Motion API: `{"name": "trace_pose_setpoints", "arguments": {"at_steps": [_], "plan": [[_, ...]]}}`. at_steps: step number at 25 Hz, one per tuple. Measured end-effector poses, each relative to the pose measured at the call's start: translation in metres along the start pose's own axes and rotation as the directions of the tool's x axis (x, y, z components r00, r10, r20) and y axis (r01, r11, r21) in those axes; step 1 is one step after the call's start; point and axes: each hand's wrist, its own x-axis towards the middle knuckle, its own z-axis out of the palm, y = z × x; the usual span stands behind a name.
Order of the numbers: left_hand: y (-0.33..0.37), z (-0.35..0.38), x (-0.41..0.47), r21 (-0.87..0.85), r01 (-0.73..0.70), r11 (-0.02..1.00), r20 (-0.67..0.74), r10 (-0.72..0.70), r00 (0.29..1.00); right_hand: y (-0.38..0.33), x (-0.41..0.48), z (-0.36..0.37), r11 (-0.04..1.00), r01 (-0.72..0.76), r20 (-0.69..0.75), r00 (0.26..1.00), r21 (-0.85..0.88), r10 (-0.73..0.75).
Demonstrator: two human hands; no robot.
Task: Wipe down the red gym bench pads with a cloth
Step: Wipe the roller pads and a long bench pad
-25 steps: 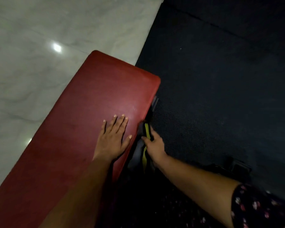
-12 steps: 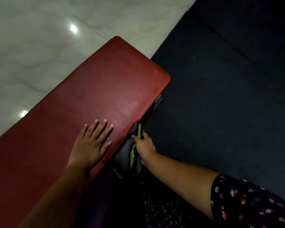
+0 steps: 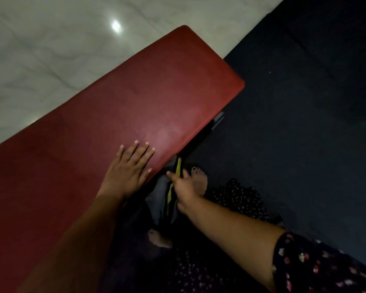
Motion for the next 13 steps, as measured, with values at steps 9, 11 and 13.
{"name": "trace_pose_setpoints", "arguments": {"at_steps": [9, 11, 13], "plan": [[-0.023, -0.019, -0.123, 0.024, 0.069, 0.997, 0.011, -0.07, 0.997, 0.072, -0.052, 0.063, 0.988, 0.068, -0.054, 0.997, 0.14, -0.061], [-0.029, -0.02, -0.138, 0.02, 0.045, 0.999, 0.026, -0.046, 0.999, 0.115, -0.06, 0.085, 0.992, 0.039, 0.021, 0.999, 0.118, -0.042], [-0.033, -0.023, -0.15, 0.005, 0.056, 0.998, 0.034, -0.056, 0.998, 0.129, -0.059, 0.091, 0.996, 0.062, 0.018, 0.998, 0.058, -0.063]]}}
